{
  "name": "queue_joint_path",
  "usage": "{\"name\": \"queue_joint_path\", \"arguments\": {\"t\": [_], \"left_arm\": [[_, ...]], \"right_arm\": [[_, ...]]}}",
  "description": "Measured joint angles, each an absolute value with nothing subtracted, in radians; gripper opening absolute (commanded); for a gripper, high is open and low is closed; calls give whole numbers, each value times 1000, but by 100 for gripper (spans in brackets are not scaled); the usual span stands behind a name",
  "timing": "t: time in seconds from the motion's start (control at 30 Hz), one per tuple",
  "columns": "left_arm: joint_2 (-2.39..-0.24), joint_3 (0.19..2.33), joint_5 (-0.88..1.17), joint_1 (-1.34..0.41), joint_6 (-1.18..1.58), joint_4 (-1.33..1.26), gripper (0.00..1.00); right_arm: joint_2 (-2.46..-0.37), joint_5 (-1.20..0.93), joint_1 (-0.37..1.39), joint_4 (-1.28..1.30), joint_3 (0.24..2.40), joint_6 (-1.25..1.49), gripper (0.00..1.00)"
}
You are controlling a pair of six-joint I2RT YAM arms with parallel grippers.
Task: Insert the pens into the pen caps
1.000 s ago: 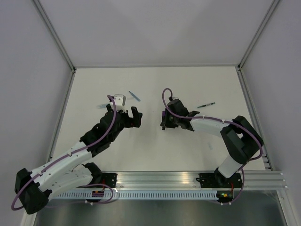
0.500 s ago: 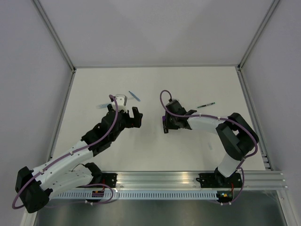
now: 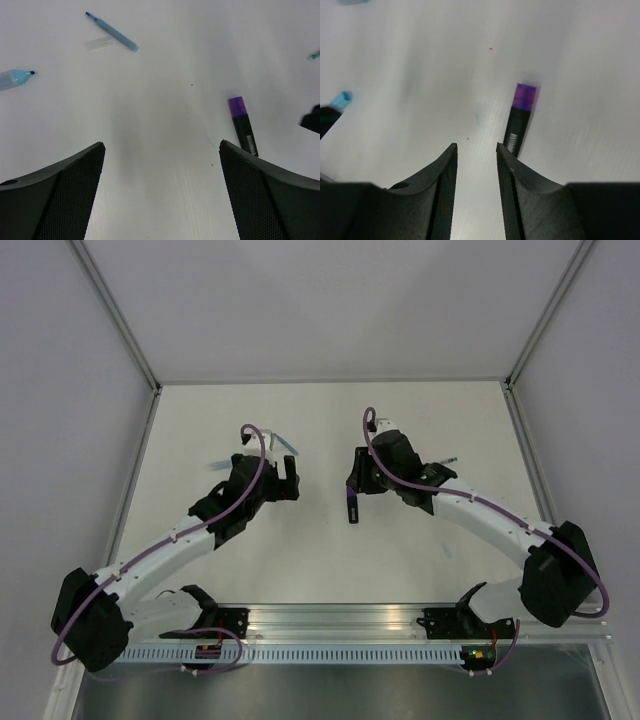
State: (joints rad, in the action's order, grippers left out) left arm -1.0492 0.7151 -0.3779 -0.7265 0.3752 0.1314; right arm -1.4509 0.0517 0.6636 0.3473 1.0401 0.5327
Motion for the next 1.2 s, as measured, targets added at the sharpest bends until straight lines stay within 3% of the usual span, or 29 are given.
{"name": "queue_joint_path", "arguments": {"t": [0.3,0.5,0.6,0.77,1.2], "left_arm": [[-1325,953,-226,-308,479,312,97],[-1513,1165,-215,-227,428,414,96],[-1595,1245,-198,-216,289,414,95],[-1702,1365,60,-159,-110,504,84],[-1815,1389,189,-35,-717,599,76]], "right_arm": [[-1257,-121,664,179,888,528,43],[-1224,-137,664,139,830,530,43],[-1220,-138,664,132,827,530,43],[-1184,-151,664,133,822,530,43],[-1121,-142,664,126,810,527,43]]}}
